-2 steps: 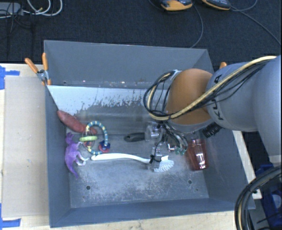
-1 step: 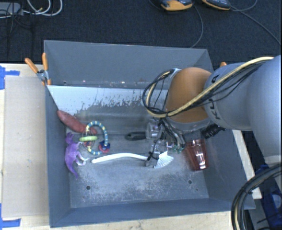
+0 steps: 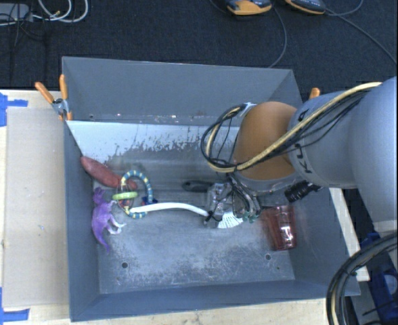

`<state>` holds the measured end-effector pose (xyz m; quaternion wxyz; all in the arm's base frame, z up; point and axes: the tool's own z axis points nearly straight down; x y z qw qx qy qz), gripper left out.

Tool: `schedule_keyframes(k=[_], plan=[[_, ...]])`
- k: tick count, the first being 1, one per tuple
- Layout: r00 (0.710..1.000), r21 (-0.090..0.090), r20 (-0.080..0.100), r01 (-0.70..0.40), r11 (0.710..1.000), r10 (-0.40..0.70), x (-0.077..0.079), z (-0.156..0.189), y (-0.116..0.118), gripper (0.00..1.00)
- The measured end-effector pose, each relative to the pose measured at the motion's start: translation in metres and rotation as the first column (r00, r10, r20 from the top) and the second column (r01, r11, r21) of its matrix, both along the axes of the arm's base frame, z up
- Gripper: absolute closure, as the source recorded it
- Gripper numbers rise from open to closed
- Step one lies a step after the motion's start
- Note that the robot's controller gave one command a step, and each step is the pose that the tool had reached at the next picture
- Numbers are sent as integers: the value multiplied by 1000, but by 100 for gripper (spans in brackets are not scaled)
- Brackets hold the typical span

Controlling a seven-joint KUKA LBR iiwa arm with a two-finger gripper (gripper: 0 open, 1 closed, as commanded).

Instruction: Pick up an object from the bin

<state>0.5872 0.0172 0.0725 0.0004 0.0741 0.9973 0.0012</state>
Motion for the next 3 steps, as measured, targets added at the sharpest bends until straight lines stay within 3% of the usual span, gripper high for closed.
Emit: schedule_keyframes(k=[1,2,3], plan=[[1000,0,0,1,1000,-1,0,0,0,100],[1000,0,-8,-4,1000,4,7,52,-2,100],[1000,0,8,7,1000,-7,15,70,-5,100]])
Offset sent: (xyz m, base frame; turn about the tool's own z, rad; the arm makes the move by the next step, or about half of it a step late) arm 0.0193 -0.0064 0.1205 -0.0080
